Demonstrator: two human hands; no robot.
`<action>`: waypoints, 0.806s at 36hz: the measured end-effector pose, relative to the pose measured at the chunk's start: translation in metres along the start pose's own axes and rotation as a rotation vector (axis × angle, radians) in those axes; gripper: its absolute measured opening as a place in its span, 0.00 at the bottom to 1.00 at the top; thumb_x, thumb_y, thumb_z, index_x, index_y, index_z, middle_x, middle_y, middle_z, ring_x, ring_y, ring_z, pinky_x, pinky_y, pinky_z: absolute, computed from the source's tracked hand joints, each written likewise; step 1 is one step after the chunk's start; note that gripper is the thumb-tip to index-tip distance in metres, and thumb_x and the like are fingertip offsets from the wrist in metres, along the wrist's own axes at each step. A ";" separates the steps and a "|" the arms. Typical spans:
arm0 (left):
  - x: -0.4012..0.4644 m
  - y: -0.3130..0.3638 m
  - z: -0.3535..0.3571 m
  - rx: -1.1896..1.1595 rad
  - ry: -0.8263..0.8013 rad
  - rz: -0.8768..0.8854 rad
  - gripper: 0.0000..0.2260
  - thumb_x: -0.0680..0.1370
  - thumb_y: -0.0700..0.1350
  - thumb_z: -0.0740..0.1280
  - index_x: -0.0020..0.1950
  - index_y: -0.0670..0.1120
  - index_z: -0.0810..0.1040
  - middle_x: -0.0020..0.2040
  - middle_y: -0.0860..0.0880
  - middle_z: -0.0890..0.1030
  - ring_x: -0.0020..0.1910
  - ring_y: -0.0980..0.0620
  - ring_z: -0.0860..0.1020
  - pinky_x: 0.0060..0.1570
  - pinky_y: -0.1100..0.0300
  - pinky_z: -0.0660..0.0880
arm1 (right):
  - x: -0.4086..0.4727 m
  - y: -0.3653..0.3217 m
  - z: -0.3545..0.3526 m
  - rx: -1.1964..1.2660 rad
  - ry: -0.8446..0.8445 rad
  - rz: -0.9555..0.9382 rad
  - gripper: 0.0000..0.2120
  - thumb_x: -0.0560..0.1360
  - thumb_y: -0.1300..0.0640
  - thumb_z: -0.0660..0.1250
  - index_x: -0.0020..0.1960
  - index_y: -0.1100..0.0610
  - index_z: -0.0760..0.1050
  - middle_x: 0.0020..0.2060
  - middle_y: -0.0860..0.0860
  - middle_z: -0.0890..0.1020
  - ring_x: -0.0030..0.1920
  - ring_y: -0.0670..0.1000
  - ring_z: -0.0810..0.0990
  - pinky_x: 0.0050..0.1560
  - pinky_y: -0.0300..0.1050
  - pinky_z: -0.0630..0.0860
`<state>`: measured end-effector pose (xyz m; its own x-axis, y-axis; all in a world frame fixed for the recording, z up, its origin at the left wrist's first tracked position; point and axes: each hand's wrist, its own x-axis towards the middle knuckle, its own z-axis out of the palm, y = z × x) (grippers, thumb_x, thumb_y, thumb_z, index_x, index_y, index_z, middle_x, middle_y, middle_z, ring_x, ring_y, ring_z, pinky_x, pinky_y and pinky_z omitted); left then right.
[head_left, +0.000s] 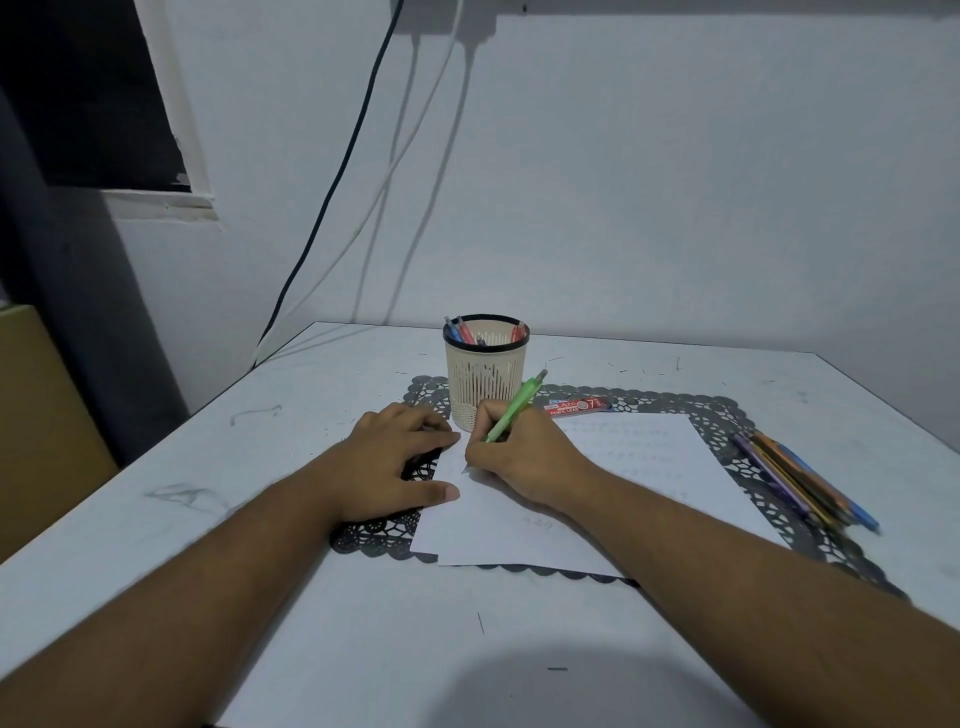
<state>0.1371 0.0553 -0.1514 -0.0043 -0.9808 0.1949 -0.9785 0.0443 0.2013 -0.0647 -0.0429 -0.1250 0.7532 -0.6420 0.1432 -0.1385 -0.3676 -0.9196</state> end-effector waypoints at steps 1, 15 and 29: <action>0.000 0.000 0.000 0.001 0.000 0.000 0.38 0.70 0.77 0.56 0.77 0.61 0.69 0.72 0.62 0.67 0.70 0.60 0.60 0.72 0.50 0.59 | 0.000 0.000 0.000 -0.001 -0.001 -0.005 0.06 0.74 0.69 0.71 0.41 0.66 0.74 0.35 0.56 0.76 0.36 0.47 0.76 0.33 0.34 0.75; 0.000 0.001 0.000 0.012 -0.011 0.008 0.39 0.70 0.80 0.53 0.77 0.62 0.68 0.72 0.61 0.67 0.69 0.59 0.61 0.71 0.49 0.60 | -0.002 -0.004 0.001 0.001 -0.024 0.001 0.06 0.73 0.69 0.71 0.42 0.67 0.74 0.35 0.56 0.77 0.37 0.48 0.76 0.33 0.35 0.75; -0.001 0.001 -0.002 0.002 -0.015 0.009 0.45 0.67 0.83 0.48 0.77 0.61 0.68 0.71 0.63 0.67 0.70 0.60 0.61 0.70 0.53 0.58 | -0.004 -0.001 -0.007 0.016 0.025 0.026 0.07 0.74 0.68 0.70 0.39 0.60 0.77 0.35 0.55 0.79 0.39 0.50 0.78 0.37 0.41 0.79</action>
<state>0.1366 0.0565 -0.1495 -0.0159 -0.9831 0.1826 -0.9789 0.0525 0.1973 -0.0721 -0.0443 -0.1221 0.7331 -0.6678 0.1286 -0.1468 -0.3400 -0.9289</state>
